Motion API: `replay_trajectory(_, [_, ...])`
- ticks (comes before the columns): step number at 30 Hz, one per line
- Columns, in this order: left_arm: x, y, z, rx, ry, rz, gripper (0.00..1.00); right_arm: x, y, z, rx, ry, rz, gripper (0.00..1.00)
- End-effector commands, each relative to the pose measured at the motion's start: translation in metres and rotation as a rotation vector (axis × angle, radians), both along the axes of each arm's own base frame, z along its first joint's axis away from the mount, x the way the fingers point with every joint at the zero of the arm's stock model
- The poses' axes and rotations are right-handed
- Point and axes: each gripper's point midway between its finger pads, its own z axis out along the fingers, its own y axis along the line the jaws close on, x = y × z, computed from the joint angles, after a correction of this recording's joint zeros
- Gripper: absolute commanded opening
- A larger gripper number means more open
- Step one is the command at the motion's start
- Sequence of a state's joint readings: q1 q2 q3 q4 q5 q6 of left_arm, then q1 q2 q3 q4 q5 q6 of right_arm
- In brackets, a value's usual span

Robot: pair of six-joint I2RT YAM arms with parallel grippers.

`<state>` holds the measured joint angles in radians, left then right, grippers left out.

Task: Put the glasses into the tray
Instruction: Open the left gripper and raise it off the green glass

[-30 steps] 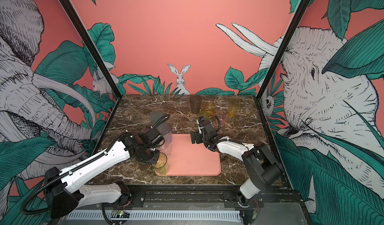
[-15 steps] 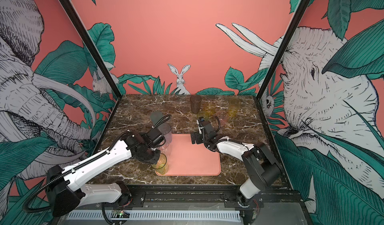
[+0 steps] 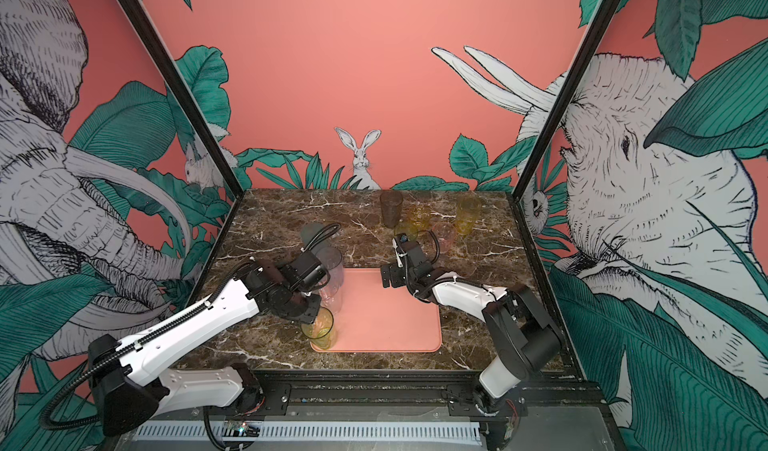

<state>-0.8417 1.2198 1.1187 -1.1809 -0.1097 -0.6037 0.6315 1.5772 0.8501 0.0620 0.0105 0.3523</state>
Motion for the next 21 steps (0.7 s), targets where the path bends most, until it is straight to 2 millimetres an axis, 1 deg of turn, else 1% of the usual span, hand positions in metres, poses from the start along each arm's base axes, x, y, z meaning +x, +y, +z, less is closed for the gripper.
replay_trajectory(1, [-0.001,0.005,0.017,-0.023,-0.04,0.024,0.35,0.003,0.006,0.011,0.019,-0.023,0.003,0.98])
replay_trajectory(5, [0.002,0.01,0.03,-0.031,-0.088,0.045,0.38,0.003,0.005,0.012,0.02,-0.027,0.002,0.98])
replay_trajectory(9, [0.005,0.023,0.042,-0.007,-0.135,0.08,0.39,0.003,0.004,0.014,0.021,-0.032,0.001,0.98])
replay_trajectory(12, [0.004,0.034,0.049,0.031,-0.157,0.093,0.43,0.002,0.003,0.015,0.02,-0.038,0.001,0.98])
replay_trajectory(17, [0.008,0.049,0.06,0.072,-0.221,0.111,0.49,-0.001,0.006,0.019,0.038,-0.022,0.01,0.99])
replay_trajectory(21, [0.014,0.06,0.065,0.091,-0.293,0.139,0.57,-0.003,0.008,0.027,0.045,0.003,0.021,0.99])
